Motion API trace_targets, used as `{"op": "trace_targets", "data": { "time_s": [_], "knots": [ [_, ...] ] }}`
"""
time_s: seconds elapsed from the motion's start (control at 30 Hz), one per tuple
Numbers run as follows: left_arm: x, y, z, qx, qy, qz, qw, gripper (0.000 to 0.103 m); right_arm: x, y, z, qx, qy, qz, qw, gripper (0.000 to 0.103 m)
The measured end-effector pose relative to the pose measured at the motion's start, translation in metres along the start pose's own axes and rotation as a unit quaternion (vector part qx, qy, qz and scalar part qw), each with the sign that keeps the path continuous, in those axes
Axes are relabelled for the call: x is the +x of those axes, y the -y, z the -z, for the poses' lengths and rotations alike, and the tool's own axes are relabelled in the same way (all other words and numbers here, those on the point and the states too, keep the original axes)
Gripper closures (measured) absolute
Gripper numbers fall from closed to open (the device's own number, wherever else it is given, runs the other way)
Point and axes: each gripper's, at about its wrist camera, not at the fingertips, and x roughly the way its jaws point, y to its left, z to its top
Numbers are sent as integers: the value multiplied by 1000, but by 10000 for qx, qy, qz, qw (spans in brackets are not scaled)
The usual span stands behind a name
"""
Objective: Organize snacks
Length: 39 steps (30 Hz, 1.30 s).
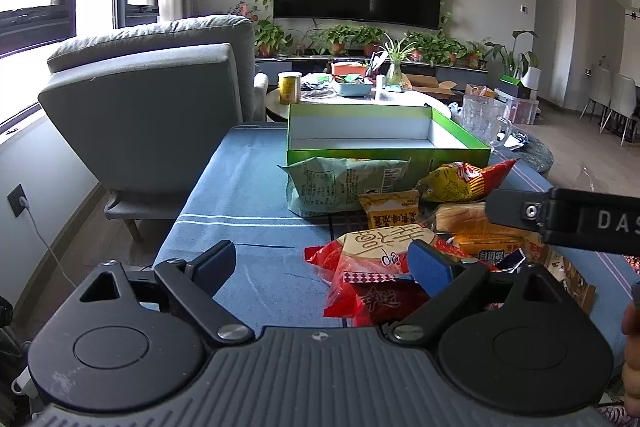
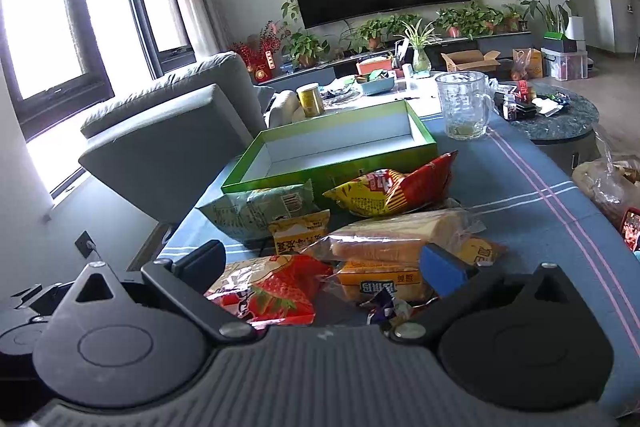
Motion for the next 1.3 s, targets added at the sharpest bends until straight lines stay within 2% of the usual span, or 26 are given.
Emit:
{"op": "trace_targets", "data": {
  "time_s": [0.43, 0.97, 1.3],
  "knots": [
    [-5, -4, -2, -156, 154, -66, 9997, 12, 0, 0, -1, 34, -2, 101, 9999, 0],
    [-13, -10, -2, -205, 210, 61, 9996, 12, -3, -4, -2, 1, 25, 100, 9999, 0],
    [-18, -16, -2, -249, 227, 86, 9994, 17, -5, -7, -3, -72, 38, 78, 9999, 0]
  ]
}}
